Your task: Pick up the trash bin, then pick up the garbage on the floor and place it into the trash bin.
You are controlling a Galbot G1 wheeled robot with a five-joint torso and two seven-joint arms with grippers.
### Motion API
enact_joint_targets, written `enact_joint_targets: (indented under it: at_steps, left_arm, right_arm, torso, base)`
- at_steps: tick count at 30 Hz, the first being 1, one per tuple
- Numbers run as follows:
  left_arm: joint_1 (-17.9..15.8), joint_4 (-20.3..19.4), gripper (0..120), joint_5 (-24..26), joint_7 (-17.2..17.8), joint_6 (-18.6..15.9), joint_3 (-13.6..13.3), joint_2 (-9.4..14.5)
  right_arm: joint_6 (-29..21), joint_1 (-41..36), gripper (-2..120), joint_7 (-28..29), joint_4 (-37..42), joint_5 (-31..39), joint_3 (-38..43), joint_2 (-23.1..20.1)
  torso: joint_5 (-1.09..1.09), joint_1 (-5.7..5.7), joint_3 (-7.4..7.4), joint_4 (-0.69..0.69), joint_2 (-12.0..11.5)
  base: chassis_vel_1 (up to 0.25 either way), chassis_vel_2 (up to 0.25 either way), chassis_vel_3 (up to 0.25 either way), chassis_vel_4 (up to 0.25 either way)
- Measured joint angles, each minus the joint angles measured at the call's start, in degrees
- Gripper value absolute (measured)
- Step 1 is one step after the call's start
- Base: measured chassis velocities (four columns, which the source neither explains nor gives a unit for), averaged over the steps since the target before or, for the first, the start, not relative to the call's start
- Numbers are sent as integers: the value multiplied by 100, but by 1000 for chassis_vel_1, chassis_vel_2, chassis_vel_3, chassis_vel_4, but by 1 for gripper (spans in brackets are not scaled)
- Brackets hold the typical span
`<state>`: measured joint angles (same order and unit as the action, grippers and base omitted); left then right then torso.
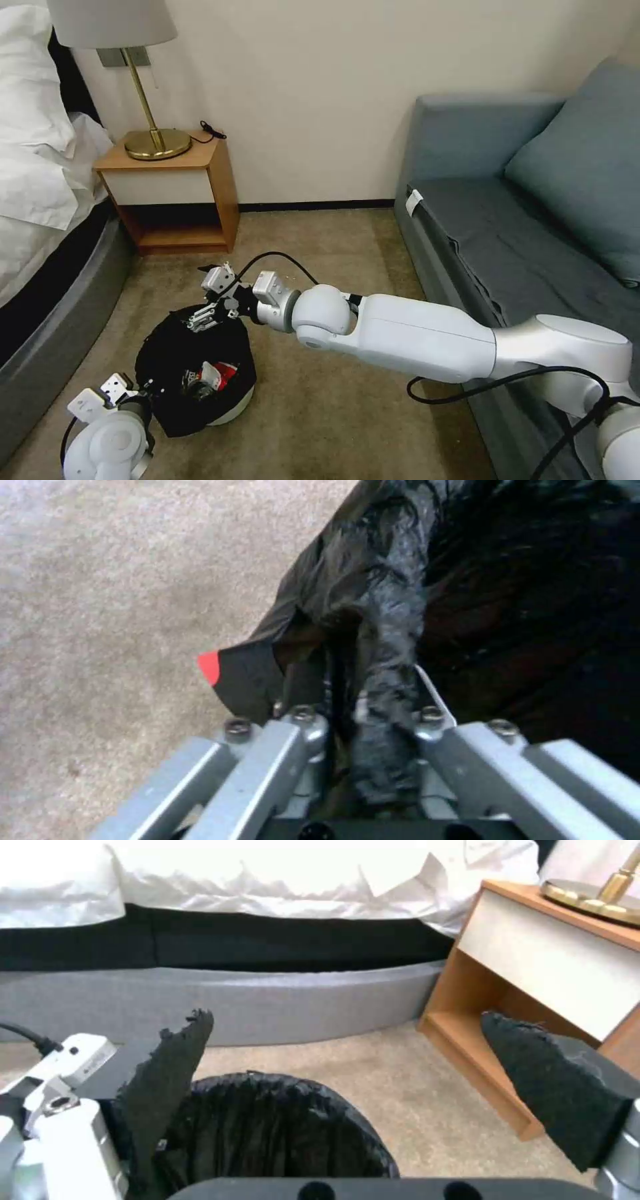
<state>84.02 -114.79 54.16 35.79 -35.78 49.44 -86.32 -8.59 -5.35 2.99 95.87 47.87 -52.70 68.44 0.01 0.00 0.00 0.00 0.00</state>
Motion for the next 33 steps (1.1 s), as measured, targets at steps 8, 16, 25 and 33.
enact_joint_targets:
  at_steps: [8,16,25,33]
  left_arm:
    - [150,-13,43,-1175,-1009,648,-1,2]
    - [513,37,75,-2996,-3666,2570,265,58]
    - [684,-68,100,-3254,-4958,3661,385,149]
    - [688,-129,100,-3520,-5217,3955,221,237]
  right_arm:
    - [-9,-71,100,9,57,-1,161,-163]
    - [-51,-257,100,68,387,83,626,-791]
    - [-52,-1352,100,690,1380,55,2227,-1770]
    - [161,-4423,100,1388,2826,-1097,5756,-2322]
  torso:
    - [-1,0,0,1,0]
    - [0,0,0,0,0]
    - [0,0,0,2,1]
    - [2,0,-1,-3,1]
  base:
    - [0,0,0,0]
    - [0,0,0,0]
    - [0,0,0,0]
    - [0,0,0,0]
